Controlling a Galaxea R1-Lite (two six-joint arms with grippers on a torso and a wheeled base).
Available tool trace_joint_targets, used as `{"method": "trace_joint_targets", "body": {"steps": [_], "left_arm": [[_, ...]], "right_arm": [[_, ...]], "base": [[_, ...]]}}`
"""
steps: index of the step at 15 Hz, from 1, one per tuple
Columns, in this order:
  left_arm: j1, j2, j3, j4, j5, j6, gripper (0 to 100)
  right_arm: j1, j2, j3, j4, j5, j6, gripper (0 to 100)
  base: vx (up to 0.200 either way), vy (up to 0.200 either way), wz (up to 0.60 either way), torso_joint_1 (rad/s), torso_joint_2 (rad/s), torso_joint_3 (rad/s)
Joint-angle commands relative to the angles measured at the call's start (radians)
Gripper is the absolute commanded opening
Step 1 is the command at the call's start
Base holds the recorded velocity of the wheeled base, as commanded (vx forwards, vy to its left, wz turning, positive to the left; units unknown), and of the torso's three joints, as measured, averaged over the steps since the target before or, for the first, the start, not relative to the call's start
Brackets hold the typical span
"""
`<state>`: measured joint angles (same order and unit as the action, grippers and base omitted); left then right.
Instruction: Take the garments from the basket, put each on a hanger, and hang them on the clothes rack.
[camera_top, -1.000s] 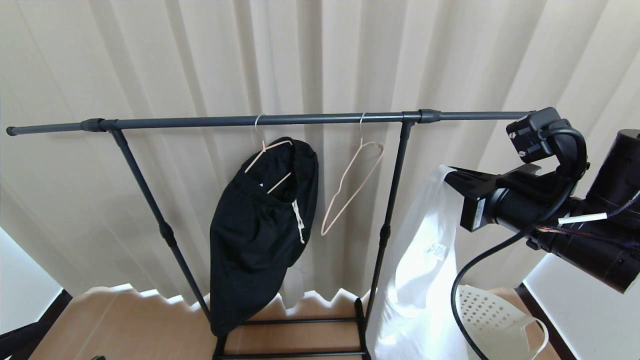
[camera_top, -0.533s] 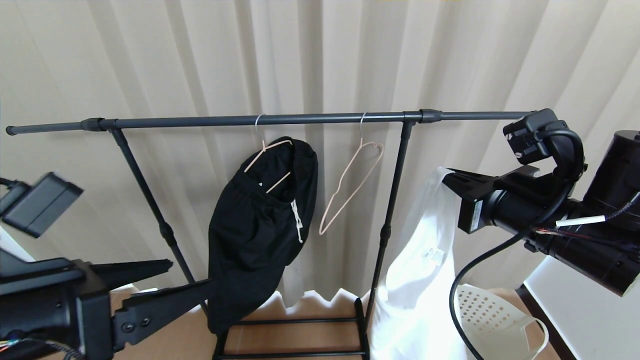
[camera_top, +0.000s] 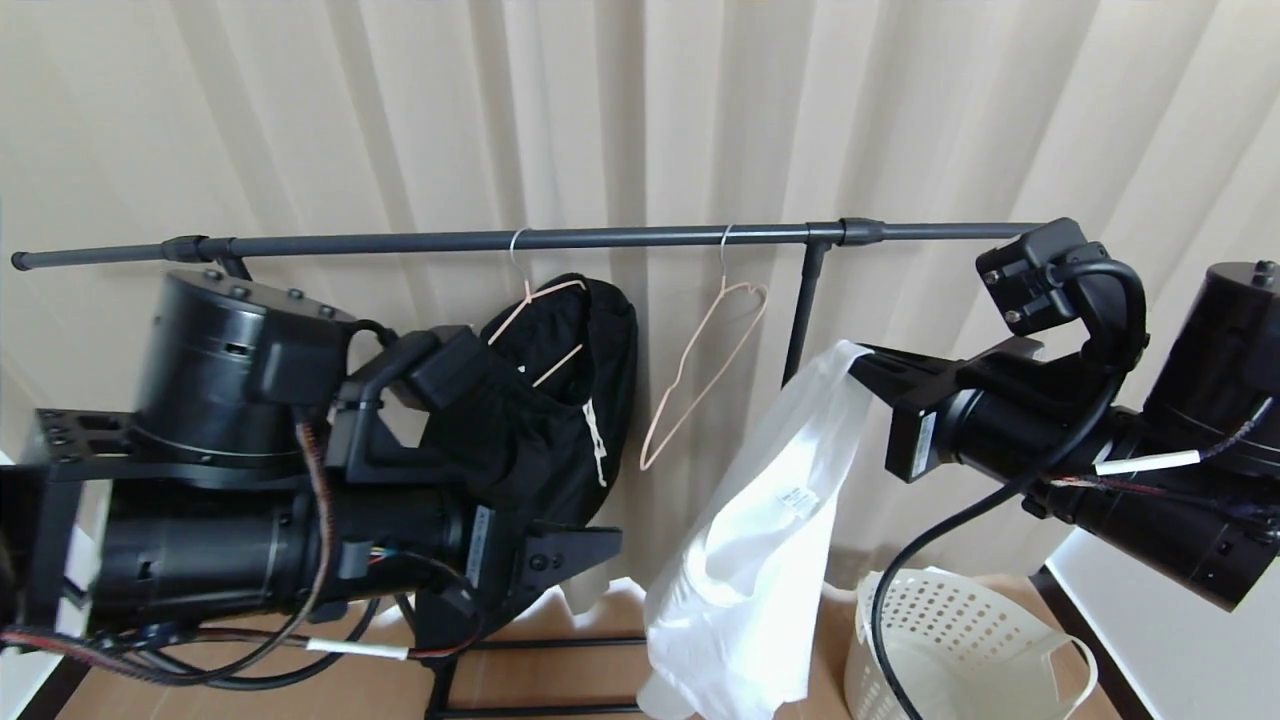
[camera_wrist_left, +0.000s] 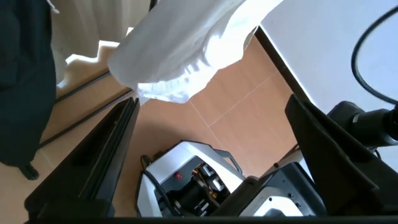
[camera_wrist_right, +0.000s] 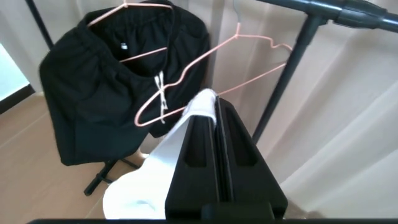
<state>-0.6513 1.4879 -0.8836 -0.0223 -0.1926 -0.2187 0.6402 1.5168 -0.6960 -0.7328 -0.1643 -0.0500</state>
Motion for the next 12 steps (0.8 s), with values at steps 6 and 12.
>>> {"method": "trace_joint_targets", "body": {"steps": [6, 12], "left_arm": [[-0.102, 0.305, -0.077, -0.172, 0.015, -0.079, 100], [-0.134, 0.316, -0.106, -0.251, 0.025, -0.129, 100]], "right_arm": [[0.104, 0.072, -0.011, -0.011, -0.054, 0.039, 0], [0.133, 0.066, -0.004, -0.008, -0.057, 0.044, 0]], "base": [[0.000, 0.000, 0.00, 0.000, 0.00, 0.000], [0.000, 0.000, 0.00, 0.000, 0.00, 0.000]]}}
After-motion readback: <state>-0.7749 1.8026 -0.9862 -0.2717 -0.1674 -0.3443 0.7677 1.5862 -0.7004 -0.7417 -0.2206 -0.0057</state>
